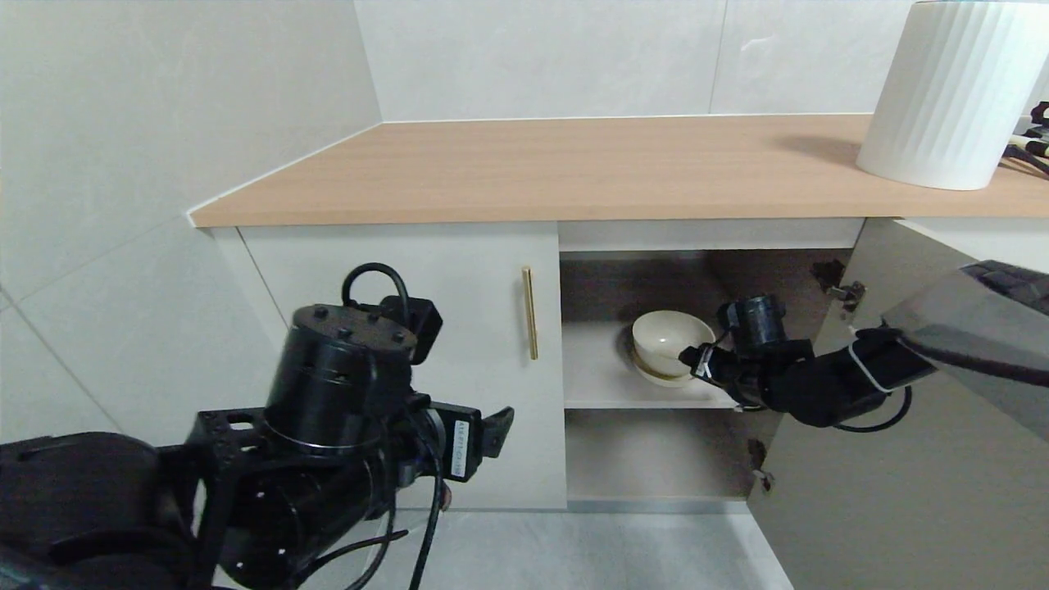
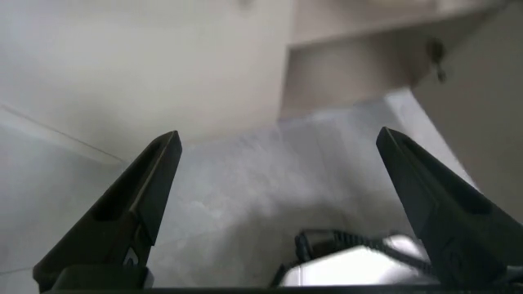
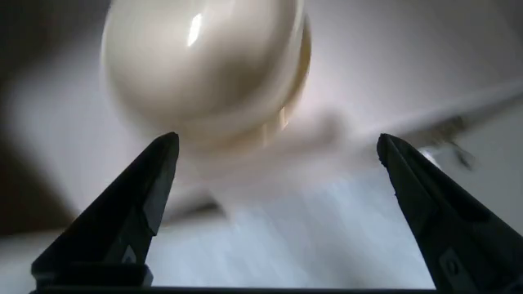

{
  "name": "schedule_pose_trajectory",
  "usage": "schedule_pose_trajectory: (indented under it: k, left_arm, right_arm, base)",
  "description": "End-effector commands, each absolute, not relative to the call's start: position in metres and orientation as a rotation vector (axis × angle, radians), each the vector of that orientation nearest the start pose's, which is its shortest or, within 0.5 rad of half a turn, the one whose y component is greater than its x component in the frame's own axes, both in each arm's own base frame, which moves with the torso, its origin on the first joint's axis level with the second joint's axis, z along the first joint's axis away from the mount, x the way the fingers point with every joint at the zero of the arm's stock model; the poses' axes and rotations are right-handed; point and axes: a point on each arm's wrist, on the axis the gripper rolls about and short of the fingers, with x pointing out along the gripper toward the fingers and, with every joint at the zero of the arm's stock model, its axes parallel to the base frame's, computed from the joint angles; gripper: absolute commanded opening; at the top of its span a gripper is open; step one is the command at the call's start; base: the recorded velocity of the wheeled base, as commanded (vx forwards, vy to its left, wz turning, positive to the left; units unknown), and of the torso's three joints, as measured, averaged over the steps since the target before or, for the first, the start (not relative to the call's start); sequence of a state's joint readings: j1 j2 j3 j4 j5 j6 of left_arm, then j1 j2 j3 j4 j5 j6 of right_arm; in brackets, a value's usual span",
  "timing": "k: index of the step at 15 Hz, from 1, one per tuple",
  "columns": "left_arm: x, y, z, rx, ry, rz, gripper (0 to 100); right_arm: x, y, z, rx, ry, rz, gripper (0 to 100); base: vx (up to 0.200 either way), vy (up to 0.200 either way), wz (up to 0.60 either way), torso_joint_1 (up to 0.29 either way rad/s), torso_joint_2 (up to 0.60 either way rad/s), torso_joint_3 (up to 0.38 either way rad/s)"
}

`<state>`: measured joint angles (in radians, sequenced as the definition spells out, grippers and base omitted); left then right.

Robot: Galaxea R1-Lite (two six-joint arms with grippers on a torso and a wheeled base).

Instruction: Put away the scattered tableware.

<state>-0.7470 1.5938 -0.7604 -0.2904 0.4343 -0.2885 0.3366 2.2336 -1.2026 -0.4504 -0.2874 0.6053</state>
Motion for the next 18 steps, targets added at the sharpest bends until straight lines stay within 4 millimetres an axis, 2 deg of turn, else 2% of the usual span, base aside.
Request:
schedule_pose_trajectory:
  k: [1, 3, 4, 5, 6, 8, 11, 14, 18]
  left_arm:
    - [0.186, -0.141, 0.200, -0.036, 0.385, -0.202, 100]
    - [0.175, -0.120, 0.219, -0.075, 0.329, -0.171, 100]
    - [0.168, -0.113, 0.225, -0.084, 0.314, -0.164, 100]
    - [0.156, -0.101, 0.231, -0.089, 0.313, -0.158, 100]
    - [0.152, -0.094, 0.229, -0.080, 0.340, -0.148, 100]
    - [0.147, -0.080, 0.225, -0.087, 0.361, -0.129, 100]
    - [0.141, -0.071, 0.225, -0.081, 0.351, -0.142, 100]
    - [0.141, -0.071, 0.217, -0.012, 0.371, -0.148, 100]
    - [0.141, -0.073, 0.218, 0.001, 0.367, -0.157, 100]
  right_arm:
    - [0.343, 0.125, 0.133, 0.355, 0.490, -0.014, 100]
    - [0.294, 0.111, 0.174, 0.326, 0.489, 0.092, 100]
    - [0.274, 0.104, 0.188, 0.309, 0.502, 0.119, 100]
    - [0.235, 0.097, 0.209, 0.287, 0.552, 0.169, 100]
    - [0.212, 0.090, 0.220, 0.260, 0.601, 0.197, 100]
    - [0.181, 0.082, 0.228, 0.172, 0.639, 0.238, 100]
    - [0.162, 0.073, 0.230, 0.139, 0.670, 0.236, 100]
    - [0.162, 0.073, 0.228, 0.115, 0.678, 0.239, 100]
    - [0.158, 0.073, 0.230, 0.115, 0.675, 0.249, 100]
  base:
    - [0.000, 0.000, 0.00, 0.000, 0.00, 0.000]
    - [0.000, 0.000, 0.00, 0.000, 0.00, 0.000]
    - [0.000, 0.000, 0.00, 0.000, 0.00, 0.000]
    - [0.000, 0.000, 0.00, 0.000, 0.00, 0.000]
    - [0.000, 0.000, 0.00, 0.000, 0.00, 0.000]
    - [0.000, 0.000, 0.00, 0.000, 0.00, 0.000]
    - [0.000, 0.000, 0.00, 0.000, 0.00, 0.000]
    - [0.000, 0.000, 0.00, 0.000, 0.00, 0.000]
    - [0.000, 0.000, 0.00, 0.000, 0.00, 0.000]
